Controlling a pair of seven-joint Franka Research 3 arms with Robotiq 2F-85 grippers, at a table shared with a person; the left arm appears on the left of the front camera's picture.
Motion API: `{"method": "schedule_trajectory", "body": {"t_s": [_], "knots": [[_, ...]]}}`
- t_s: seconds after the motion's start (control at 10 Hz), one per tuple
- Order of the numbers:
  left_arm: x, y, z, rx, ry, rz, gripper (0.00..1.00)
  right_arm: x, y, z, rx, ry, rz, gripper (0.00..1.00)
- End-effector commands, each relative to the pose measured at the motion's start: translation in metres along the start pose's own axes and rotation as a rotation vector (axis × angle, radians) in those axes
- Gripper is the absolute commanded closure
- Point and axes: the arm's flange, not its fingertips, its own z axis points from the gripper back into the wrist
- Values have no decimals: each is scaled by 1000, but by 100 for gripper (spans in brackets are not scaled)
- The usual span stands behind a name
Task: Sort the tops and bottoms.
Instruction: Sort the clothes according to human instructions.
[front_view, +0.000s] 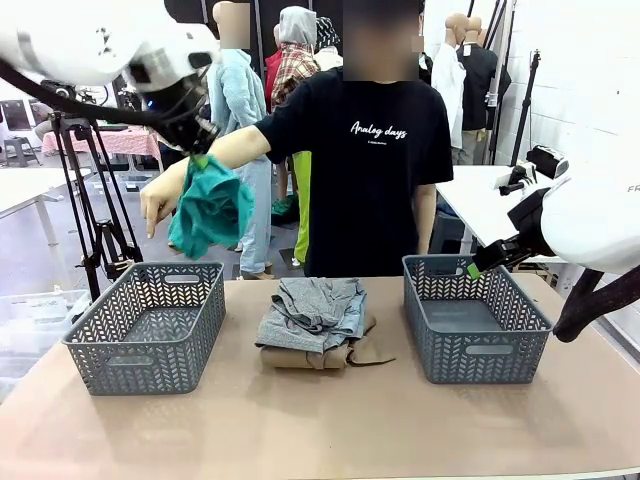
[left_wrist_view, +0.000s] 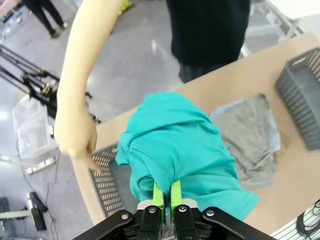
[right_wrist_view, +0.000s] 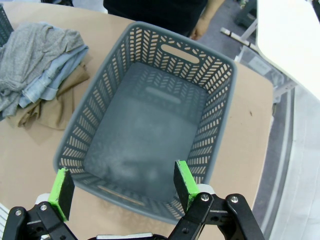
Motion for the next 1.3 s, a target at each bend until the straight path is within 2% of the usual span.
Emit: {"method": "schedule_trajectory", "body": {"t_s": [0.0, 0.2, 0.4, 0.6, 0.8, 1.2], "knots": [[-36, 20, -25, -11, 46, 36, 100, 0, 0, -2, 0, -4, -3, 0], [-67, 33, -45, 42, 148, 57, 100, 0, 0, -2, 0, -4, -3, 0], [-96, 59, -61, 98, 218, 140, 100, 0, 0, -2, 0, -4, -3, 0], [-120, 75, -84, 34, 287, 233, 100, 0, 0, -2, 0, -4, -3, 0], [-133, 81, -108, 20, 283, 272, 100, 0, 0, -2, 0, -4, -3, 0], [-114, 84, -126, 72, 214, 285, 100, 0, 0, -2, 0, -4, -3, 0]]}}
